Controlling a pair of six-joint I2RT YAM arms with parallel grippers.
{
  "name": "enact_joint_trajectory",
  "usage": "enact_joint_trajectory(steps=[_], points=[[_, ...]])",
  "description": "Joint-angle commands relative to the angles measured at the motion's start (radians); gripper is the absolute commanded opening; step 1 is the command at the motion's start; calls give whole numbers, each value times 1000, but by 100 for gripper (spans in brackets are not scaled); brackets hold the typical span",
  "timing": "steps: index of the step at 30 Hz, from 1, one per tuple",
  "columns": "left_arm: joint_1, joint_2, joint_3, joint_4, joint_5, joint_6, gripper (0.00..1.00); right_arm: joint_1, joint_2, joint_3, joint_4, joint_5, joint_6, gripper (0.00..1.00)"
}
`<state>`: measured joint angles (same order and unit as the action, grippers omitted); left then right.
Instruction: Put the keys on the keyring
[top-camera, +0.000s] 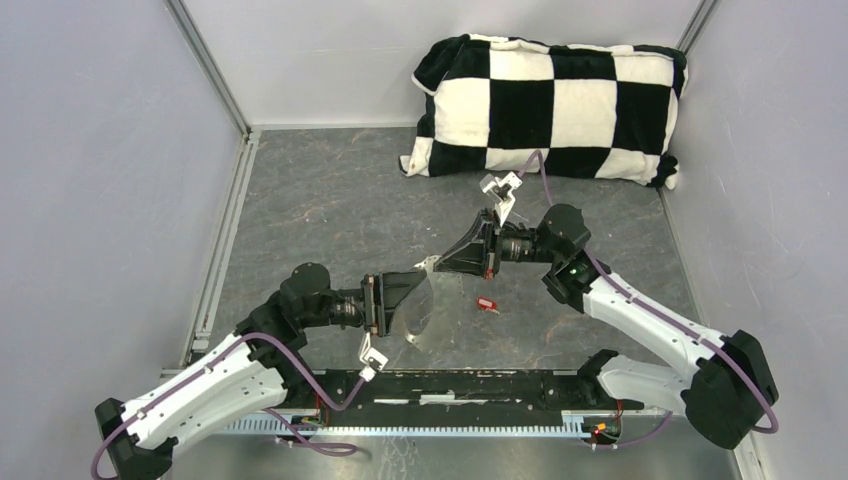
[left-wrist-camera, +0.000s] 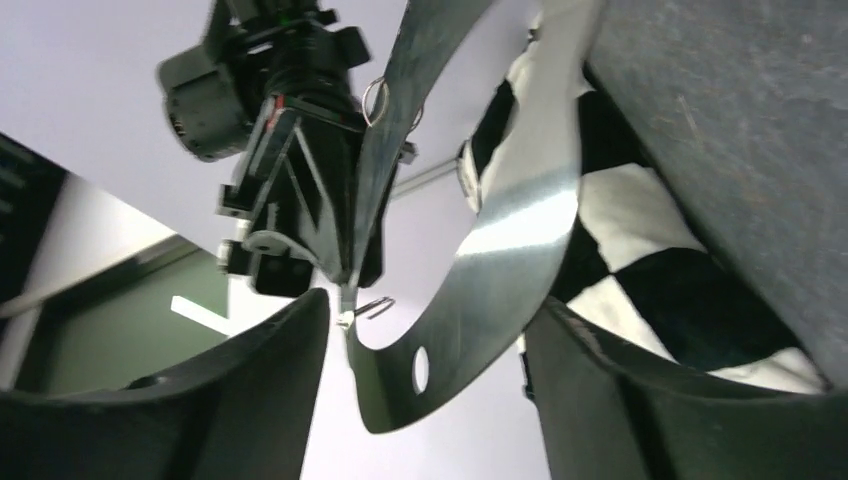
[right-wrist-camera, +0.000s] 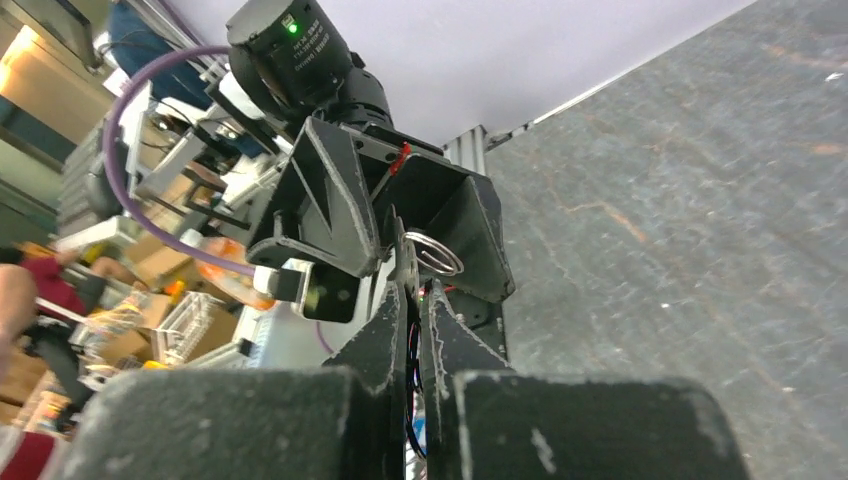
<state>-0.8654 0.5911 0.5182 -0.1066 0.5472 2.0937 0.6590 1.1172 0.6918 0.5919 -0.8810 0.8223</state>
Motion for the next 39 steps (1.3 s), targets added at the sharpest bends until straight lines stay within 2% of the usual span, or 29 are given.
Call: enact_joint_trajectory(steps=[1,2,3,10,14,17,19,21,25,28,31,35,39], points=[[3,-6,88,-236,-51,-2,85,4,-64,140,-259,22,-338,0],[3,-8,97,-274,-59,-34,94,3,-75,160,-332,33,-431,0],[3,-12,105,-312,-63,-70,99,3,-85,180,-415,46,-527,0],[3,29,233,-619,-40,-397,100,3,-125,263,-745,81,-900,1],[3,73,301,-635,22,-675,100,4,-125,316,-888,76,-1051,1],[3,134,366,-576,76,-998,100,3,-114,349,-970,103,-1136,1],[4,157,364,-402,48,-1307,100,4,-109,363,-993,103,-1162,1],[10,173,337,-229,10,-1552,100,3,-112,364,-988,83,-1167,1],[14,239,331,-19,42,-1878,100,4,-115,365,-964,21,-1167,1],[18,271,328,76,101,-2014,100,5,-115,369,-943,-20,-1162,1],[26,302,324,102,179,-2078,96,7,-118,348,-877,-58,-1126,1],[85,349,342,131,342,-2173,87,11,-126,311,-798,-92,-1081,1],[129,398,353,117,417,-2201,78,13,-129,286,-728,-112,-1047,1]])
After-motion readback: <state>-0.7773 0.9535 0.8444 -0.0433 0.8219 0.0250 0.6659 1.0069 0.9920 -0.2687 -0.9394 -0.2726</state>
